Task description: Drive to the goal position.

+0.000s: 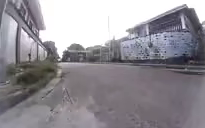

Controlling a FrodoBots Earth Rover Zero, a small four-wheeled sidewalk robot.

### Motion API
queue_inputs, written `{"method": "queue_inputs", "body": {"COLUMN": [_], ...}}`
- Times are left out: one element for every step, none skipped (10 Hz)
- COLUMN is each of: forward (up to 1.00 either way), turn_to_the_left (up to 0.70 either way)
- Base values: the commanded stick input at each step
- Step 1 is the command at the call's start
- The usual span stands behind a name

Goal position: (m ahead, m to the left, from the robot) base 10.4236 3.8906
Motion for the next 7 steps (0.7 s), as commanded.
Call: {"method": "queue_inputs", "body": {"forward": [1.00,1.00,1.00,1.00,1.00,1.00,1.00], "turn_to_the_left": [0.16,0.04,0.01,0.07,0.05,0.02,0.00]}}
